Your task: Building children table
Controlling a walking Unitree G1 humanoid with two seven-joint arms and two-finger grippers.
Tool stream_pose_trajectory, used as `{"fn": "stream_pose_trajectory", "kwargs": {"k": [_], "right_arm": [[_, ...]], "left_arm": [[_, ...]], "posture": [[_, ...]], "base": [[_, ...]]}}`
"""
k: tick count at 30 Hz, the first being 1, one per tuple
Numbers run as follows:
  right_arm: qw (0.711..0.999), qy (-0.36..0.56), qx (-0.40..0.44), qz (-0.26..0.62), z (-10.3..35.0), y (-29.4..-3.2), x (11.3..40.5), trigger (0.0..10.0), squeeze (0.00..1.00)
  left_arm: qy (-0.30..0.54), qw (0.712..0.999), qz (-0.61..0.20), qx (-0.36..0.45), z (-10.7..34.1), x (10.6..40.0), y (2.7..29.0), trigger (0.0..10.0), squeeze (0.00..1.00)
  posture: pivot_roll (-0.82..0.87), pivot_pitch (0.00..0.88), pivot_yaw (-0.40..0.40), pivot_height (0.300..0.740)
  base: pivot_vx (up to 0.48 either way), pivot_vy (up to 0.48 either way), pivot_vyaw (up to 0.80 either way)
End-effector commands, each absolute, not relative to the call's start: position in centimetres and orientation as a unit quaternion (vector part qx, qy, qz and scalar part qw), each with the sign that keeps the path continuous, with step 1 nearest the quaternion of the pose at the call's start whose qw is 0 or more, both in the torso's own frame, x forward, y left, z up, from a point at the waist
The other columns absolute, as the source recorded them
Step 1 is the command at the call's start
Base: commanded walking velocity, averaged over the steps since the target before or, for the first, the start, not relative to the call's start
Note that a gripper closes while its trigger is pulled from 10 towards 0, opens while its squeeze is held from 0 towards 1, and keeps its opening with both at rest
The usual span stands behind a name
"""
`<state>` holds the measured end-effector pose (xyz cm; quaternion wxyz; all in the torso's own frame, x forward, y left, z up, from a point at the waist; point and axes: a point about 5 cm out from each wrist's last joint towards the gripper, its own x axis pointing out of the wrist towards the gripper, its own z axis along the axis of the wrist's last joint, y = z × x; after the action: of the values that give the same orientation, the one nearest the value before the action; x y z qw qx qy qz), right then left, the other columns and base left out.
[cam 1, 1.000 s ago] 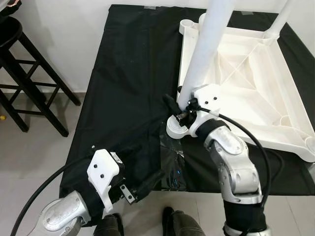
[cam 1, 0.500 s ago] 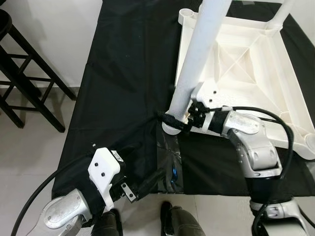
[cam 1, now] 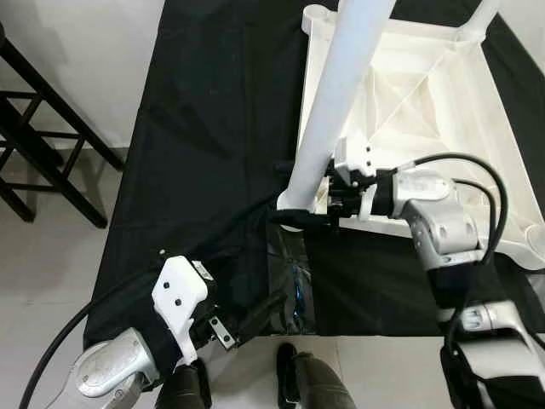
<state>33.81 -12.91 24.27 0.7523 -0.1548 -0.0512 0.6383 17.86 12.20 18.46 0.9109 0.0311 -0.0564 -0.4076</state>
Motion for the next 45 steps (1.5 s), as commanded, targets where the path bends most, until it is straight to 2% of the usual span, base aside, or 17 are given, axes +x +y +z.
{"fn": "stream_pose_trajectory", "kwargs": {"k": [1,4,5,6,7,21,23,24,25,26,29,37,38,42,43,44,45], "right_arm": [[0.737,-0.048,-0.154,0.657,23.9,-12.8,34.0,10.0,0.0],[0.733,-0.046,-0.152,0.662,23.9,-12.9,34.2,10.0,0.0],[0.728,-0.043,-0.149,0.667,23.9,-13.0,34.3,3.3,0.0],[0.725,-0.041,-0.147,0.671,23.8,-13.0,34.4,3.3,0.0],[0.723,-0.039,-0.14,0.675,23.8,-13.2,34.4,0.0,0.0],[0.762,-0.038,-0.173,0.623,21.9,-14.3,33.4,0.0,0.0],[0.785,-0.03,-0.168,0.596,21.1,-14.1,33.2,0.0,0.0],[0.87,-0.014,-0.151,0.469,19.0,-12.5,33.2,0.0,0.0],[0.87,-0.014,-0.151,0.469,19.0,-12.5,33.2,0.0,0.0],[0.948,0.02,-0.121,0.293,17.1,-12.1,32.6,0.0,0.0],[0.978,0.038,-0.123,0.166,15.5,-11.6,29.6,0.0,0.0],[0.972,0.038,-0.115,0.2,15.5,-10.5,29.3,0.0,0.0],[0.973,0.04,-0.115,0.197,15.6,-10.5,29.5,10.0,0.0],[0.97,0.033,-0.121,0.207,16.1,-10.4,29.8,10.0,0.0],[0.971,0.021,-0.1,0.218,17.0,-10.1,29.9,10.0,0.3],[0.971,0.021,-0.1,0.218,17.0,-10.1,29.9,10.0,0.3],[0.971,0.0,-0.084,0.224,18.1,-10.0,30.3,10.0,1.0]], "left_arm": [[-0.05,0.911,-0.409,0.028,18.2,17.6,12.2,10.0,0.0],[-0.05,0.911,-0.409,0.028,18.2,17.6,12.2,10.0,0.0],[-0.05,0.911,-0.409,0.029,18.2,17.6,12.2,10.0,0.0],[-0.049,0.911,-0.409,0.029,18.2,17.6,12.2,10.0,0.0],[-0.049,0.911,-0.409,0.028,18.2,17.6,12.2,10.0,0.0],[-0.047,0.911,-0.408,0.027,18.1,17.5,12.1,10.0,0.0],[-0.047,0.912,-0.407,0.027,18.1,17.4,12.1,10.0,0.0],[-0.046,0.913,-0.406,0.026,18.0,17.4,12.3,10.0,0.0],[-0.046,0.913,-0.406,0.026,18.0,17.4,12.3,10.0,0.0],[-0.044,0.913,-0.405,0.026,17.9,17.3,12.4,10.0,0.0],[-0.041,0.913,-0.406,0.026,17.8,17.5,12.5,10.0,0.0],[-0.045,0.91,-0.411,0.032,18.0,17.9,12.6,10.0,0.0],[-0.045,0.909,-0.412,0.032,18.0,17.9,12.5,10.0,0.0],[-0.044,0.909,-0.414,0.034,18.0,17.8,12.5,10.0,0.0],[-0.045,0.909,-0.414,0.033,18.1,17.9,12.6,10.0,0.0],[-0.045,0.909,-0.414,0.033,18.1,17.9,12.6,10.0,0.0],[-0.046,0.909,-0.414,0.033,18.1,17.9,12.6,10.0,0.0]], "posture": [[0.14,0.307,-0.099,0.74],[0.14,0.307,-0.099,0.74],[0.14,0.308,-0.1,0.74],[0.14,0.308,-0.1,0.74],[0.14,0.309,-0.1,0.74],[0.12,0.309,-0.109,0.74],[0.11,0.31,-0.114,0.74],[0.09,0.308,-0.106,0.74],[0.09,0.308,-0.106,0.74],[0.09,0.309,-0.104,0.74],[0.1,0.29,-0.077,0.74],[0.11,0.287,-0.077,0.74],[0.11,0.286,-0.071,0.74],[0.11,0.288,-0.069,0.74],[0.11,0.288,-0.068,0.74],[0.11,0.288,-0.068,0.74],[0.11,0.289,-0.067,0.74]], "base": [[0.0,0.0,0.0],[0.0,0.0,0.0],[0.0,0.0,0.0],[0.0,0.0,0.0],[0.0,0.0,0.0],[0.0,0.0,0.0],[0.0,0.0,0.0],[0.0,0.0,0.0],[0.0,0.0,0.0],[0.0,0.0,0.0],[0.0,0.0,0.0],[0.0,0.0,0.0],[0.0,0.0,0.0],[0.0,0.0,0.0],[0.0,0.0,0.0],[0.0,0.0,0.0],[0.0,0.0,0.0]]}}
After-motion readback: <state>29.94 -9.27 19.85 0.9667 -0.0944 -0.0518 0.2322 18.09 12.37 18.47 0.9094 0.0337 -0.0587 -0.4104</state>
